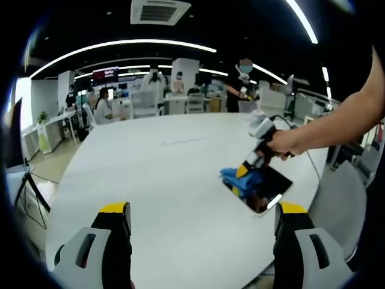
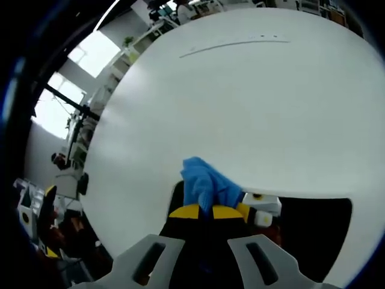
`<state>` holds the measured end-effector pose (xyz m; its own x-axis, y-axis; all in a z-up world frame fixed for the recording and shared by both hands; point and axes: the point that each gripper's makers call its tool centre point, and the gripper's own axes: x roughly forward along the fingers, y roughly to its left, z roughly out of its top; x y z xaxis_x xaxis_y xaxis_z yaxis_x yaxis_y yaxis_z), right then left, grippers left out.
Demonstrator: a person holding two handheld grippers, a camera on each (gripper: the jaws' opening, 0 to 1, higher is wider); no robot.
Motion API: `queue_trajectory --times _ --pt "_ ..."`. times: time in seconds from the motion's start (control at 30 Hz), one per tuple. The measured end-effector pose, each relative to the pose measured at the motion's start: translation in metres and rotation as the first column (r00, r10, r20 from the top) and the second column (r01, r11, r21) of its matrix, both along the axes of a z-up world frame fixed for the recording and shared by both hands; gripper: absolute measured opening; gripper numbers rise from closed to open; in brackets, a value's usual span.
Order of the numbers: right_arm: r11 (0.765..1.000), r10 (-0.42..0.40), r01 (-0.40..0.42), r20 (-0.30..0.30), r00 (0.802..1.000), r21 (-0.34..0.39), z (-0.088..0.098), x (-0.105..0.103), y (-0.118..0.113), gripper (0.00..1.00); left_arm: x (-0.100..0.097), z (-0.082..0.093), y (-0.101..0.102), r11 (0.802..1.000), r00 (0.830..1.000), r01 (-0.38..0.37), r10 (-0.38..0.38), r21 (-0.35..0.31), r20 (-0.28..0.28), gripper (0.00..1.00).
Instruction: Wipe the mirror surface with the cleaning cloth until all visible marks leave the cleaned area.
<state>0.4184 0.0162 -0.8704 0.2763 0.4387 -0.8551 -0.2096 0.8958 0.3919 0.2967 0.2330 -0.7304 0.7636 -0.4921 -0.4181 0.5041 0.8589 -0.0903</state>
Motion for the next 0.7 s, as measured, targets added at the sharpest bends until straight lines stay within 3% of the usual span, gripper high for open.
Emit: queue_trajectory --times 0.27,0.7 --pt "1.0 -0.012 0.012 -0.006 1.0 -0.021 -0.001 0.001 -0.018 0.0 -0.002 0.005 -0.006 1.0 1.0 -0.003 0.003 -0.001 0.006 1.0" --pt "0.999 0.015 -0.014 0.012 1.0 -0.039 -0.002 0.002 -0.017 0.0 -0.014 0.012 -0.016 1.0 1.0 -0.028 0.028 0.012 0.014 1.0"
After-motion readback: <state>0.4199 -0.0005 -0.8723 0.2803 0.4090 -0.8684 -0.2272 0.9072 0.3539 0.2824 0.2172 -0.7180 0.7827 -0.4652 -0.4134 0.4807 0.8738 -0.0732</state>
